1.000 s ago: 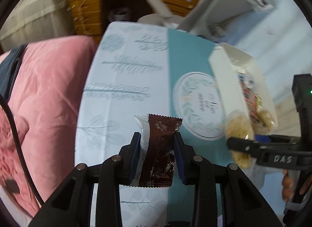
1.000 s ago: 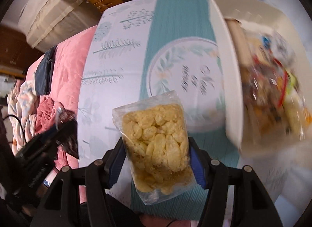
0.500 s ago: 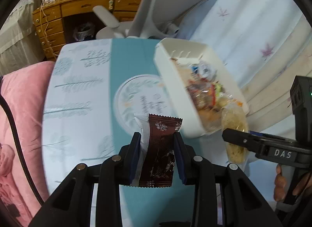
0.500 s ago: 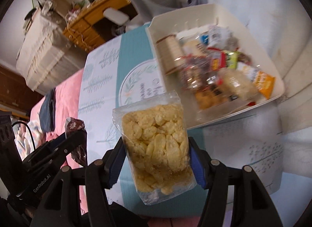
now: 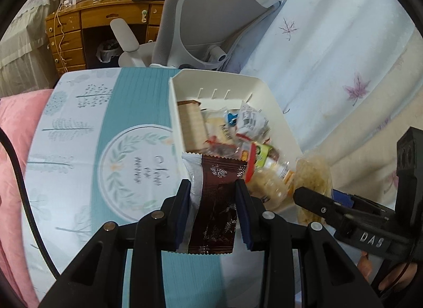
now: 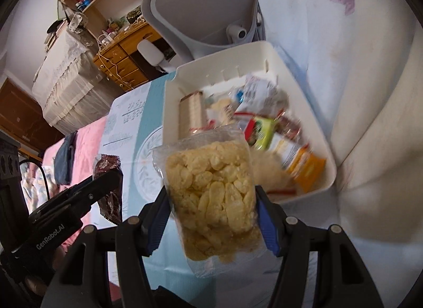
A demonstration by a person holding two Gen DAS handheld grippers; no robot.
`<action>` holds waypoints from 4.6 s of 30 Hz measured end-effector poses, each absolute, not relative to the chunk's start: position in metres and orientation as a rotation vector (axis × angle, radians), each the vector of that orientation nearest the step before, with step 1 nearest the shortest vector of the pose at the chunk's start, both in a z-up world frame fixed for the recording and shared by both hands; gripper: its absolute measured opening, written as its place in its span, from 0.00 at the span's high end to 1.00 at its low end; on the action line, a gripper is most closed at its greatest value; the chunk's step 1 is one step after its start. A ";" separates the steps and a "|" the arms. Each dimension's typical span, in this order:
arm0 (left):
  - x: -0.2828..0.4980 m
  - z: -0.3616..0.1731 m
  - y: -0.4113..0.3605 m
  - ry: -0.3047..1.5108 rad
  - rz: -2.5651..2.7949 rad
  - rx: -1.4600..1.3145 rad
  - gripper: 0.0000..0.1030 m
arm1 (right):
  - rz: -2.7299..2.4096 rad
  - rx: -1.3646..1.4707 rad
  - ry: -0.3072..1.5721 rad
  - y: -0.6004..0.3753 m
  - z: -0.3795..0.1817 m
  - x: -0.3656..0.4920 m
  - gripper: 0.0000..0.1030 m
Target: Organize snacks
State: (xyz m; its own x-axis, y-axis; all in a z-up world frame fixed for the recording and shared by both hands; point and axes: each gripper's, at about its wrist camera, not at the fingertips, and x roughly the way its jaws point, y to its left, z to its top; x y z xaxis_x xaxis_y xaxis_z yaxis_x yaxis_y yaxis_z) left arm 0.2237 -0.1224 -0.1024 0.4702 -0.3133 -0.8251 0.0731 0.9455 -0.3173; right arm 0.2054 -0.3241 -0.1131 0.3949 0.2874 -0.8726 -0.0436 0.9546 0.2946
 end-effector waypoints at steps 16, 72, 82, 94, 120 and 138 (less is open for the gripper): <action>0.258 -0.103 -0.145 1.108 -0.233 -0.286 0.28 | 0.174 0.226 1.022 -0.357 -0.104 0.239 0.17; -0.023 0.024 -0.031 0.966 0.013 -0.152 0.01 | 0.156 0.176 0.997 -0.237 0.014 -0.030 0.00; -0.025 0.031 -0.030 0.911 0.078 -0.109 0.01 | 0.128 0.185 0.948 -0.243 0.016 -0.031 0.00; -0.022 0.030 -0.033 0.915 0.085 -0.073 0.01 | 0.149 0.177 0.956 -0.237 0.013 -0.027 0.00; -0.009 0.019 -0.056 0.963 0.064 -0.028 0.01 | 0.106 0.153 1.048 -0.250 0.000 -0.016 0.00; 0.005 0.016 -0.054 0.975 0.104 -0.013 0.01 | 0.136 0.159 1.062 -0.248 -0.004 -0.001 0.00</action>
